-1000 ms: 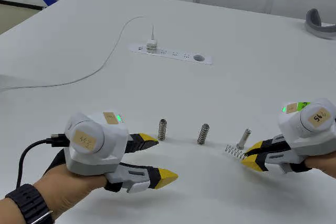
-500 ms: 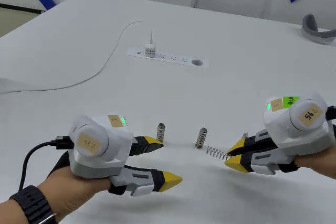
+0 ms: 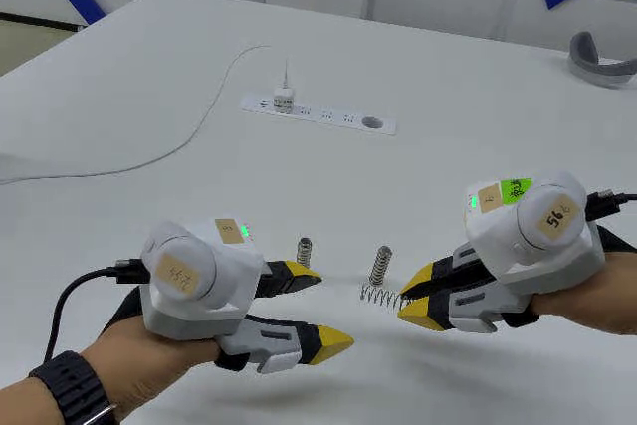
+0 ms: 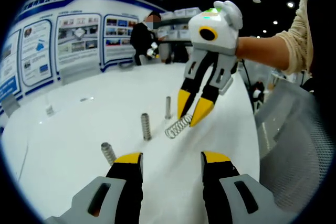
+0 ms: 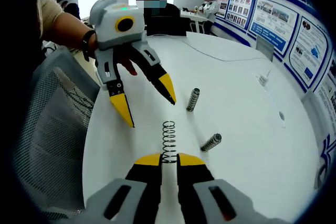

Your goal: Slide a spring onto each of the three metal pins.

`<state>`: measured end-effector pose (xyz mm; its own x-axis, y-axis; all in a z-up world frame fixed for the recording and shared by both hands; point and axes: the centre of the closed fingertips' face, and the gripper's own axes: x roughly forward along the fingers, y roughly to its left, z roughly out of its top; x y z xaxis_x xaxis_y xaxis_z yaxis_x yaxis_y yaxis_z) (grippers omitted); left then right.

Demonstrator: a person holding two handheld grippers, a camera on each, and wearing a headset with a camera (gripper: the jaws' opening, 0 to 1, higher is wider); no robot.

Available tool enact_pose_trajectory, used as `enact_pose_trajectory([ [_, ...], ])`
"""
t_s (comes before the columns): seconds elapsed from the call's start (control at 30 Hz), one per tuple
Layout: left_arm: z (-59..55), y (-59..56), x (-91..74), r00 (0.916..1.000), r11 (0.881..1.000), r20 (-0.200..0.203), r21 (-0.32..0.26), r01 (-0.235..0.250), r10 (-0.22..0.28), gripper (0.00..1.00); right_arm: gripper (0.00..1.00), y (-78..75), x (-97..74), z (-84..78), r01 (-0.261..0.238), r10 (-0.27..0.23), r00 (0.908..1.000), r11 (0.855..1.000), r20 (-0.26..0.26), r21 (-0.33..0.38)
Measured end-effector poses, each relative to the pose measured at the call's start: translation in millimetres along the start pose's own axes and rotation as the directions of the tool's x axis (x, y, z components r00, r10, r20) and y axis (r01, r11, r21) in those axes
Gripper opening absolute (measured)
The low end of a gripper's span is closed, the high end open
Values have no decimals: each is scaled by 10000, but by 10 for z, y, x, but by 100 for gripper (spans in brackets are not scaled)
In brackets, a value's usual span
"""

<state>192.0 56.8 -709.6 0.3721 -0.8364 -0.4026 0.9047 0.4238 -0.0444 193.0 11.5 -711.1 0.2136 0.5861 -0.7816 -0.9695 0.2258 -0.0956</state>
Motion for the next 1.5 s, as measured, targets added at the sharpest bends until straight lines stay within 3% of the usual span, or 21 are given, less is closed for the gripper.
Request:
enact_pose_trajectory([
  [0.3,49,-63,40,9997,9995,102,237,216,-219,39,12,85,35,115,-312,311,9995,9982,-36,-510],
  [1.03,87,-170,49,9978,9941,162,883,629,-646,14,12,246,58,193,-874,870,9962,9846,-92,-1514],
  [1.5,55,-191,55,9968,9917,31,1012,796,-803,12,12,278,-43,287,-939,946,9955,9780,-52,-1863],
])
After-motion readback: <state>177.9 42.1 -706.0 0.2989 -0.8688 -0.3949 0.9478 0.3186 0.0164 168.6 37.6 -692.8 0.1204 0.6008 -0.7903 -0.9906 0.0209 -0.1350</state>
